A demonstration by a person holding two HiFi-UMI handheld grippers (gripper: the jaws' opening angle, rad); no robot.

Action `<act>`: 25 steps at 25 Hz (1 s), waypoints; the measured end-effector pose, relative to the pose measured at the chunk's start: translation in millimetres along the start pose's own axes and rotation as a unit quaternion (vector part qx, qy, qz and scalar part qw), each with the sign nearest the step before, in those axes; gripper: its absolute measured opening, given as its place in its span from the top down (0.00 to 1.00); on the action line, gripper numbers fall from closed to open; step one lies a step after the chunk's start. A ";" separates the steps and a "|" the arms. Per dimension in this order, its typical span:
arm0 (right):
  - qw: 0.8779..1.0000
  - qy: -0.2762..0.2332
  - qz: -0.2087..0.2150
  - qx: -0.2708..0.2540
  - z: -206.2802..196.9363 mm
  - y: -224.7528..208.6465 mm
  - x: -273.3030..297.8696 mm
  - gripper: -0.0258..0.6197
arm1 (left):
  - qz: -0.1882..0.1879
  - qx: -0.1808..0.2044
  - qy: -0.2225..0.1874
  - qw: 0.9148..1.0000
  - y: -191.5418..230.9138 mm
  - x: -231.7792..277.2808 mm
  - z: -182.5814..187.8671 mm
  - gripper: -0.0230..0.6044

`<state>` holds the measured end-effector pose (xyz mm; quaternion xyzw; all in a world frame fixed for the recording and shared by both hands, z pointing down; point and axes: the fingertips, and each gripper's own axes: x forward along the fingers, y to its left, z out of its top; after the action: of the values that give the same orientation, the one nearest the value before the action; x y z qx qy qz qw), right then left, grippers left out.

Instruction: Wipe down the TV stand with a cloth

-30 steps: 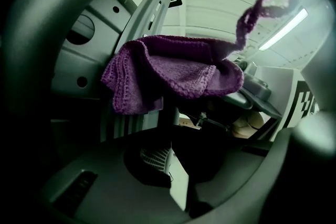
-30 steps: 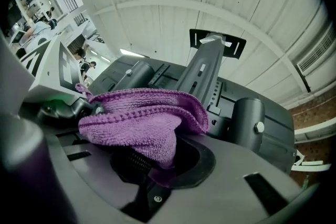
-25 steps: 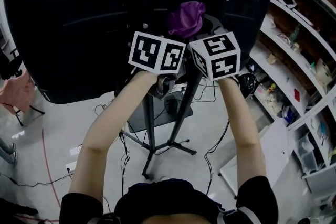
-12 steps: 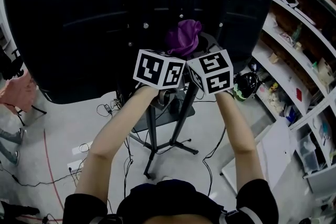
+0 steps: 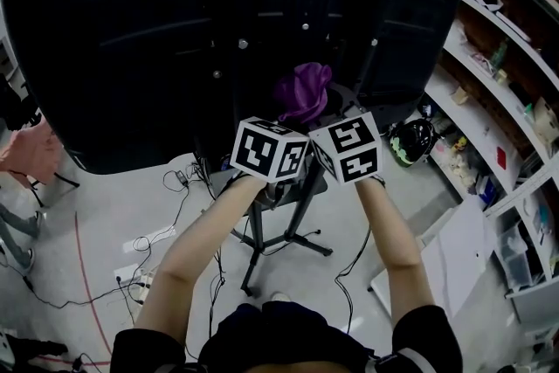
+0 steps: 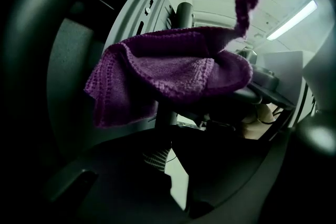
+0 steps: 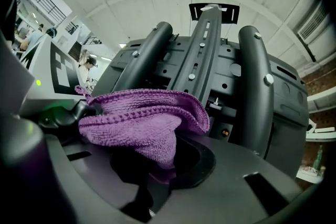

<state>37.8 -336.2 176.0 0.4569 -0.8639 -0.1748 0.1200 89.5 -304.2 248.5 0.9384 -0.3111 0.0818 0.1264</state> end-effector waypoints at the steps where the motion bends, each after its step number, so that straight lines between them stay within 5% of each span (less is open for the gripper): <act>1: 1.000 0.001 0.001 0.003 -3.7 2.0 0.0 0.86 | -0.001 -0.003 0.000 1.000 -0.2 1.1 -4.4 0.95; 18: 0.990 0.092 0.024 0.109 -109.2 46.0 8.9 0.86 | 0.019 -0.058 0.042 0.997 17.7 4.8 -93.2 0.95; 25: 0.989 0.078 0.016 0.123 -101.0 64.4 -6.7 0.86 | 0.000 -0.084 0.032 0.996 3.8 -21.8 -111.4 0.95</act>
<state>30.4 -316.4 294.2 0.4664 -0.8740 -0.0295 0.1330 61.5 -262.9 350.5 0.9214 -0.3126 0.0855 0.2147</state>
